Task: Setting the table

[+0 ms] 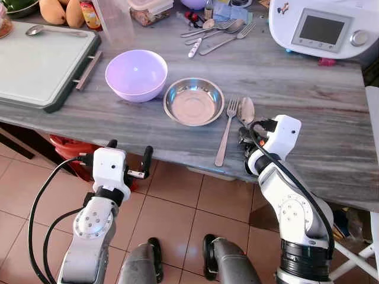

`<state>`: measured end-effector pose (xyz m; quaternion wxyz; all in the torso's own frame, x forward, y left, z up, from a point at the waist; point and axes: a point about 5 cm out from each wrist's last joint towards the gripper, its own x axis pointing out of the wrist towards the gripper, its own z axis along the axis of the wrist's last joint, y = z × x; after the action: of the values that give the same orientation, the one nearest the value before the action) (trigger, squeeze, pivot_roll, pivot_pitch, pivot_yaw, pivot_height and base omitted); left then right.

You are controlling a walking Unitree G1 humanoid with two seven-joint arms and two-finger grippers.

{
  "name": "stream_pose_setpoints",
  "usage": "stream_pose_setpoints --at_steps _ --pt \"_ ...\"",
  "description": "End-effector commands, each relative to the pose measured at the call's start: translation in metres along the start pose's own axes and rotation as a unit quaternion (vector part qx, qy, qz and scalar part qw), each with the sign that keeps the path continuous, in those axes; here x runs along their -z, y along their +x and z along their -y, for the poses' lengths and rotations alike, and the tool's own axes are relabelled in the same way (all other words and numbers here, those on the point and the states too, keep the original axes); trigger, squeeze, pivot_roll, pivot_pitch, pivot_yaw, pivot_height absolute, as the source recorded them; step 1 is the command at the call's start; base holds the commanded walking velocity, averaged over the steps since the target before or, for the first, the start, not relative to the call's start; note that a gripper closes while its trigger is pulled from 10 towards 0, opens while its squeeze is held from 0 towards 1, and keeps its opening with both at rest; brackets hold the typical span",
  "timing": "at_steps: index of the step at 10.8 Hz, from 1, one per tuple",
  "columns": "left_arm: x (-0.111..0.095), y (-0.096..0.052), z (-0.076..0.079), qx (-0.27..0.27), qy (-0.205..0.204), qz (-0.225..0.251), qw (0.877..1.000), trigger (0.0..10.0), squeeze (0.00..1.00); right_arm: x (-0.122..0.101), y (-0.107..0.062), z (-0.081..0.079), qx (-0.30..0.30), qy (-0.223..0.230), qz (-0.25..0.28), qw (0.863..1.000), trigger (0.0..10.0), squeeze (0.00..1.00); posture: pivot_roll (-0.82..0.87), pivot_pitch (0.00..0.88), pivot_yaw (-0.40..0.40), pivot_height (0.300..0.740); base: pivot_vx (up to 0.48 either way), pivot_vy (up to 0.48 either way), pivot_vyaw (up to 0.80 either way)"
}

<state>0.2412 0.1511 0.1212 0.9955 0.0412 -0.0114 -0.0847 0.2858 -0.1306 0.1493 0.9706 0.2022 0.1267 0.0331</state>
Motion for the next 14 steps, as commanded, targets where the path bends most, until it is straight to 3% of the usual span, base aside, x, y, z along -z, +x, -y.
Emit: stream_pose_setpoints --at_steps 1,7,14 --pt "0.005 -0.002 0.001 0.003 -0.003 -0.014 1.000 10.0 0.00 0.030 -0.001 0.009 0.021 0.008 -0.079 0.997 10.0 1.00 -0.03 0.238 0.013 0.740 0.000 0.000 0.00" --pt "0.004 0.000 0.002 0.005 -0.004 -0.012 1.000 10.0 0.00 0.026 -0.007 0.017 0.043 -0.002 -0.069 0.997 10.0 1.00 -0.03 0.239 0.015 0.740 0.000 0.000 0.00" --pt "0.004 0.002 0.002 0.007 -0.006 -0.009 1.000 10.0 0.00 0.009 -0.022 0.026 0.043 -0.032 0.013 0.998 10.0 1.00 -0.04 0.230 0.014 0.740 0.000 0.000 0.00"
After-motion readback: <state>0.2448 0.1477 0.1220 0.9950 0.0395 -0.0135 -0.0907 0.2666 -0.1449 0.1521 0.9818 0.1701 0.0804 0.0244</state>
